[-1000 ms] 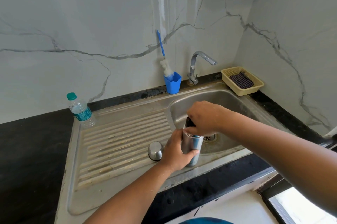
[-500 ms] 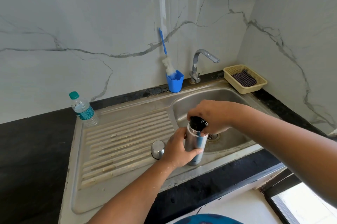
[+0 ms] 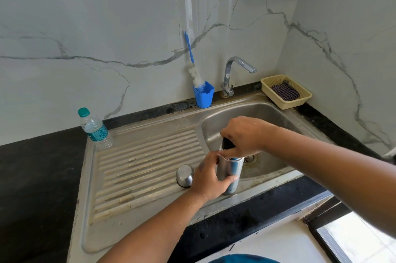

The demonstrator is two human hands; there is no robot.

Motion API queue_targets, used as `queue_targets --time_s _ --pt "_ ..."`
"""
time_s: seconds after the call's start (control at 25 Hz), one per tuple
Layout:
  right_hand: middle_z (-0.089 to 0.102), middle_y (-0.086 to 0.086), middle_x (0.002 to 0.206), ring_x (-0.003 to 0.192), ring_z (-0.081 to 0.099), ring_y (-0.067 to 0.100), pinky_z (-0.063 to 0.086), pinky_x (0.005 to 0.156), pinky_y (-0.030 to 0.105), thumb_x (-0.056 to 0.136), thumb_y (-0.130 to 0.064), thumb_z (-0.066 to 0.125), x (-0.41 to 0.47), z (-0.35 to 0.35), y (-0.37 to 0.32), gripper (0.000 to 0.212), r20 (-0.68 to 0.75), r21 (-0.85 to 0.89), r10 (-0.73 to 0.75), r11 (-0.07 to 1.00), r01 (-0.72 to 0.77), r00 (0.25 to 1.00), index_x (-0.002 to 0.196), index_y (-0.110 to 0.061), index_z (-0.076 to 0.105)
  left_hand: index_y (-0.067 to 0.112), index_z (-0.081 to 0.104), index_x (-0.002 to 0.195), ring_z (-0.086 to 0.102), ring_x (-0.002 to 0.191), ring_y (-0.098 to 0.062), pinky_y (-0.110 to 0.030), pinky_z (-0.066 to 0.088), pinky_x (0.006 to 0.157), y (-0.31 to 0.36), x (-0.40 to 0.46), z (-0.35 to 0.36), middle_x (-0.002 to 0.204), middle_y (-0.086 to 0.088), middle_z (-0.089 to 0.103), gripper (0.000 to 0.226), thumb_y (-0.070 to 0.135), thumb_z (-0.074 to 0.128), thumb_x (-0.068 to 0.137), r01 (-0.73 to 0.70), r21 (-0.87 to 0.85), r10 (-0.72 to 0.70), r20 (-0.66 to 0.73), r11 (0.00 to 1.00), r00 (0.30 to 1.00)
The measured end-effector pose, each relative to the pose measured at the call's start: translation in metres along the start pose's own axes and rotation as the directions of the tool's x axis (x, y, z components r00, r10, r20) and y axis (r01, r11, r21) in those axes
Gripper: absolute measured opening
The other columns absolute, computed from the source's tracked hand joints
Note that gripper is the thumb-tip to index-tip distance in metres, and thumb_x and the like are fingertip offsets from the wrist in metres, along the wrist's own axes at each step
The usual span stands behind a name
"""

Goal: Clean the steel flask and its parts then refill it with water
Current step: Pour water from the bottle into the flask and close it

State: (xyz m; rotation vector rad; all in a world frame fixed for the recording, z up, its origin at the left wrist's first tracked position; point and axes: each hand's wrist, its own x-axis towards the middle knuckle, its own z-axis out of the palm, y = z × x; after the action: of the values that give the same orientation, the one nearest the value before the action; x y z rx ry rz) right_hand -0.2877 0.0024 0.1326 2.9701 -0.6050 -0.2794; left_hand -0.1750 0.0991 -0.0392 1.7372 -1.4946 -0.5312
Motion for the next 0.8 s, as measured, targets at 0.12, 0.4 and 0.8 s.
queue_targets --time_s 0.12,0.4,0.8 --pt "0.042 -0.010 0.067 0.058 0.039 0.002 0.027 0.050 0.018 0.085 -0.070 0.046 0.001 0.004 -0.005 0.049 -0.024 0.027 0.057 0.998 -0.056 0.998 0.084 -0.021 0.051 0.022 0.052 0.119 0.060 0.102 -0.012 -0.035 0.051 0.085 -0.001 0.000 -0.001 0.114 0.010 0.059 0.064 0.054 0.073 0.069 -0.007 0.003 0.007 0.011 1.000 1.000" --pt "0.059 -0.009 0.088 0.082 0.058 0.011 0.047 0.066 0.023 0.073 -0.075 0.057 -0.016 0.009 0.006 0.063 -0.012 0.301 0.211 0.933 -0.198 0.977 0.111 -0.025 0.055 0.031 0.045 0.134 0.051 0.118 0.000 -0.023 0.043 0.098 -0.011 -0.005 -0.005 0.132 0.016 0.052 0.077 0.045 0.085 0.069 0.081 -0.082 -0.071 0.123 0.993 0.990" --pt "0.056 -0.003 0.110 0.099 0.051 0.011 0.044 0.082 0.022 0.088 -0.021 0.062 0.008 0.019 -0.070 0.028 -0.425 0.392 0.081 0.914 0.103 0.902 0.116 -0.020 0.062 0.030 0.048 0.132 0.056 0.112 0.003 -0.015 0.047 0.091 -0.086 -0.079 -0.083 0.124 0.016 0.060 0.057 0.024 0.078 0.083 0.336 -0.310 -0.412 -0.225 0.889 0.883"
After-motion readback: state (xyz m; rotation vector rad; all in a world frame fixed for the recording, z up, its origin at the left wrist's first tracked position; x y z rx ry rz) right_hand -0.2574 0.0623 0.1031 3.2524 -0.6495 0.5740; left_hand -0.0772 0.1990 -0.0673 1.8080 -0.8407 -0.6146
